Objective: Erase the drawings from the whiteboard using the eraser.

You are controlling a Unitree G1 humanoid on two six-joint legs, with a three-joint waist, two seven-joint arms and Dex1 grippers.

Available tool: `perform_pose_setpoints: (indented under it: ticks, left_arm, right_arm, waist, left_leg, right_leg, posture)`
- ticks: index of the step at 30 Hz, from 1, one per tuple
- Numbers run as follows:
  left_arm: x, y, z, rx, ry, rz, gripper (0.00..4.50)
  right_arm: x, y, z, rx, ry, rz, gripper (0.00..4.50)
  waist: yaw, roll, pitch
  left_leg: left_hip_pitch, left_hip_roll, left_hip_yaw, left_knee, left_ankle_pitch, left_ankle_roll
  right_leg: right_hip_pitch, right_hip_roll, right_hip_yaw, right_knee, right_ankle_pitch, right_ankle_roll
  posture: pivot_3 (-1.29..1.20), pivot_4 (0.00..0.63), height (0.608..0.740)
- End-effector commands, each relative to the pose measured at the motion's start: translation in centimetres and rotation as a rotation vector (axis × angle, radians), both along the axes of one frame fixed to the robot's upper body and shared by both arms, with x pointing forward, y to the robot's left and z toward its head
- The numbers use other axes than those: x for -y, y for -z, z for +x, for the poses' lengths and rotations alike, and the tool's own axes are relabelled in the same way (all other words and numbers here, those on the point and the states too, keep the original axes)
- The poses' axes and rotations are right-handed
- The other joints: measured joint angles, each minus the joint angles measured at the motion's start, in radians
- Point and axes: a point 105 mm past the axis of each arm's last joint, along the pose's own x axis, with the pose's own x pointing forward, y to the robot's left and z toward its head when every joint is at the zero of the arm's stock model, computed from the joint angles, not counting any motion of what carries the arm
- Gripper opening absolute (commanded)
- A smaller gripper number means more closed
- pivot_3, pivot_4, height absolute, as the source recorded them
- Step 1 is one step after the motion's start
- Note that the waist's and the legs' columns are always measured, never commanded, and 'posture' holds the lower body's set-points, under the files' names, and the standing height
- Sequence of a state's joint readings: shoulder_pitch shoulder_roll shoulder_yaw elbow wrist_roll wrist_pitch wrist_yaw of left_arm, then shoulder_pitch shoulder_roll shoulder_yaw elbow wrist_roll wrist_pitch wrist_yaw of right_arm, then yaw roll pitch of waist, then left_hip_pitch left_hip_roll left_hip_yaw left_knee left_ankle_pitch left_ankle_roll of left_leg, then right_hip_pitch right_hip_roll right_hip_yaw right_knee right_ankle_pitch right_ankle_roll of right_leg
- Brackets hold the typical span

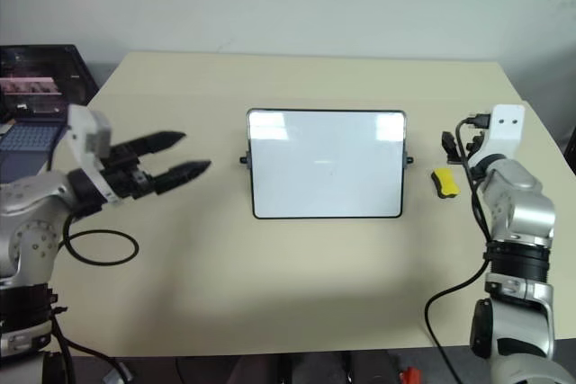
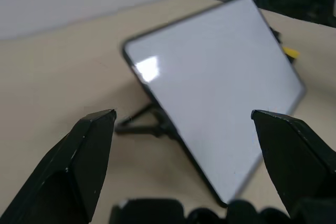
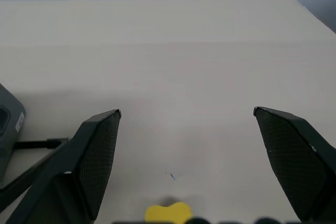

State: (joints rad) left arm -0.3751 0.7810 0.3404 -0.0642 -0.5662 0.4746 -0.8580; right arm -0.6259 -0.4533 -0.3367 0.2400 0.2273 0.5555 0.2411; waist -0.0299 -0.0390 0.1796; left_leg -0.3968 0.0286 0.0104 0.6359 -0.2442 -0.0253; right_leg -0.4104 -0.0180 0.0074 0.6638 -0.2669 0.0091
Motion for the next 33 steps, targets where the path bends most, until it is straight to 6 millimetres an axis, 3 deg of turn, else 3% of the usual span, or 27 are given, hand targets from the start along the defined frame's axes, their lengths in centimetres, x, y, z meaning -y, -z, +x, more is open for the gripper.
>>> perform_pose_setpoints:
  ticks: [1, 4, 11, 19, 26, 33]
  left_arm:
    - [-2.0, -2.4, 0.4, 0.135, -0.146, -0.033, 4.5]
    - [-3.8, -2.2, 1.1, 0.168, -0.279, -0.082, 4.5]
    - [-6.9, 0.9, 2.4, 0.165, -0.51, -0.15, 4.5]
    - [-7.3, 3.9, 3.1, 0.157, -0.657, -0.201, 4.5]
    - [-7.3, 6.1, 2.7, 0.14, -0.725, -0.227, 4.5]
    - [-6.8, 7.0, 2.7, 0.127, -0.729, -0.236, 4.5]
  right_arm:
    - [0.9, -1.4, -0.2, 0.103, 0.028, 0.031, 4.43]
    - [0.7, -1.2, -0.2, 0.139, 0.023, 0.054, 4.43]
    - [-0.6, 0.7, -0.4, 0.166, -0.024, 0.051, 4.43]
    - [-2.4, 2.7, -0.8, 0.185, -0.073, 0.092, 4.43]
    - [-2.2, 4.2, -0.9, 0.168, -0.042, 0.115, 4.43]
    - [-2.2, 5.0, -1.2, 0.183, -0.032, 0.097, 4.43]
  waist:
    - [0.0, 0.0, 0.0]
    - [0.001, 0.0, 0.0]
    - [0.0, 0.0, -0.001]
    - [0.001, 0.0, -0.001]
    - [0.001, 0.001, -0.002]
    - [0.001, 0.0, -0.002]
  left_leg:
    - [0.0, 0.0, 0.0, 0.0, 0.0, 0.0]
    - [0.0, 0.0, 0.0, 0.001, 0.0, 0.0]
    - [0.0, 0.0, 0.0, 0.002, 0.0, 0.0]
    - [0.0, 0.0, 0.0, 0.006, 0.0, 0.0]
    - [0.0, 0.0, 0.0, 0.007, 0.0, 0.0]
    - [0.0, 0.0, 0.0, 0.008, 0.0, 0.0]
  right_leg:
    - [0.0, 0.0, 0.0, 0.0, 0.0, 0.0]
    - [0.0, 0.0, 0.0, 0.0, 0.0, 0.0]
    - [0.001, 0.0, 0.0, 0.001, 0.001, 0.001]
    - [0.001, -0.001, 0.0, 0.002, 0.003, 0.003]
    - [0.002, -0.001, 0.0, 0.003, 0.003, 0.004]
    - [0.002, -0.001, 0.0, 0.004, 0.004, 0.004]
  posture:
    - [0.0, 0.15, 0.74]
    - [0.0, 0.15, 0.74]
    - [0.0, 0.15, 0.74]
    - [0.0, 0.15, 0.74]
    - [0.0, 0.15, 0.74]
    - [0.0, 0.15, 0.74]
